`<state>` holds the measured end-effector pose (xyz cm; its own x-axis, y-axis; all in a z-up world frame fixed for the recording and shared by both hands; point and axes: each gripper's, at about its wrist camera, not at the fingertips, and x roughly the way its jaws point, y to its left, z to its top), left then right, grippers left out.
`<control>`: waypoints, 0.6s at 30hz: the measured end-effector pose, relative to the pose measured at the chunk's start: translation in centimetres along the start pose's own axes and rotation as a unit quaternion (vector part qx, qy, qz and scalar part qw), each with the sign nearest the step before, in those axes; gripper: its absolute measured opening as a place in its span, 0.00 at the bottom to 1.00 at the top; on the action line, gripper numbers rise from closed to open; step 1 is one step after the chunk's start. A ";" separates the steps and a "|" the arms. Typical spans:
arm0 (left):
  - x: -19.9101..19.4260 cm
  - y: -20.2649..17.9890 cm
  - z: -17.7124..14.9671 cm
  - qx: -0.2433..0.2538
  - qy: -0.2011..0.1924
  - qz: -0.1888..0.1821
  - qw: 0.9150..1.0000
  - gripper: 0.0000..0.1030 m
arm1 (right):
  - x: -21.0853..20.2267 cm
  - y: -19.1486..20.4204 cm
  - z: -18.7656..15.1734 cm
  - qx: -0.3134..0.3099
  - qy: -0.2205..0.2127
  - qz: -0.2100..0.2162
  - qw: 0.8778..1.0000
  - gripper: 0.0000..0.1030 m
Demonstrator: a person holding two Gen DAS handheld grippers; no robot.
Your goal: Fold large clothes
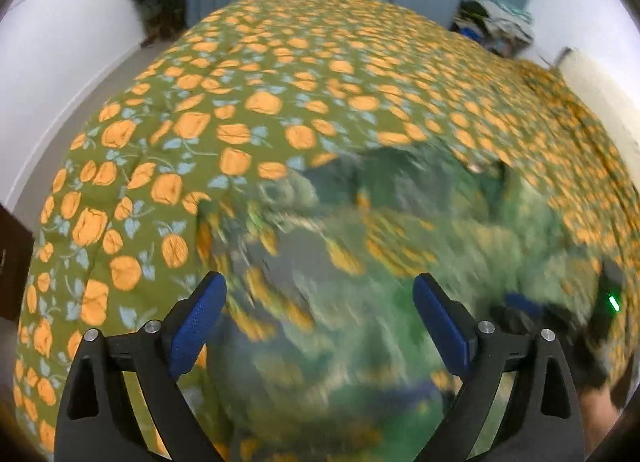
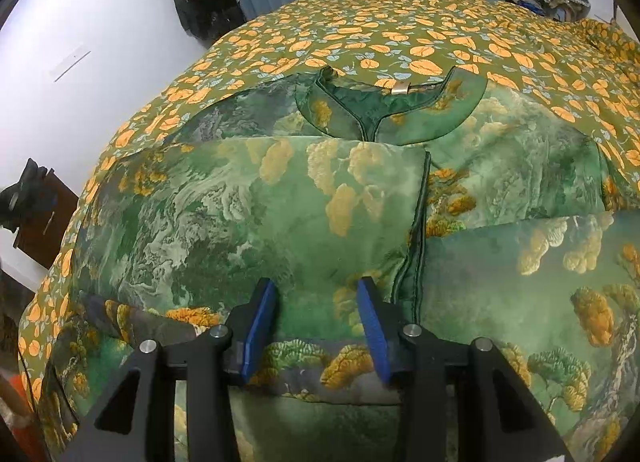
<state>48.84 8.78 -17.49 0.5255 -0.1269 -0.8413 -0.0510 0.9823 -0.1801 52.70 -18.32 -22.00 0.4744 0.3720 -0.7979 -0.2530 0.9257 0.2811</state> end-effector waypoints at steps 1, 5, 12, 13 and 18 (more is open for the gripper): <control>1.1 0.5 0.2 -0.019 0.000 0.003 1.000 0.92 | 0.0 0.1 0.1 0.001 0.001 -0.002 1.000 0.41; 6.2 1.5 -0.6 -0.047 0.030 0.025 0.998 0.92 | 0.0 0.3 -0.1 -0.009 -0.001 -0.007 1.000 0.41; 8.5 1.3 -2.3 -0.015 0.038 0.037 0.998 0.96 | 0.1 0.1 -0.1 -0.011 -0.001 0.000 1.000 0.41; 7.7 1.1 -2.3 -0.010 0.036 0.039 0.999 0.94 | 0.1 0.0 -0.2 -0.009 -0.002 0.002 1.000 0.41; 3.7 0.5 -4.7 0.027 0.016 0.005 0.999 0.96 | 0.0 -0.2 -0.2 -0.006 -0.006 0.007 1.000 0.41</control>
<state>46.80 8.16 -23.07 0.4977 -0.1210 -0.8589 -0.0089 0.9895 -0.1446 52.60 -18.51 -22.20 0.4802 0.3858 -0.7878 -0.2699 0.9195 0.2858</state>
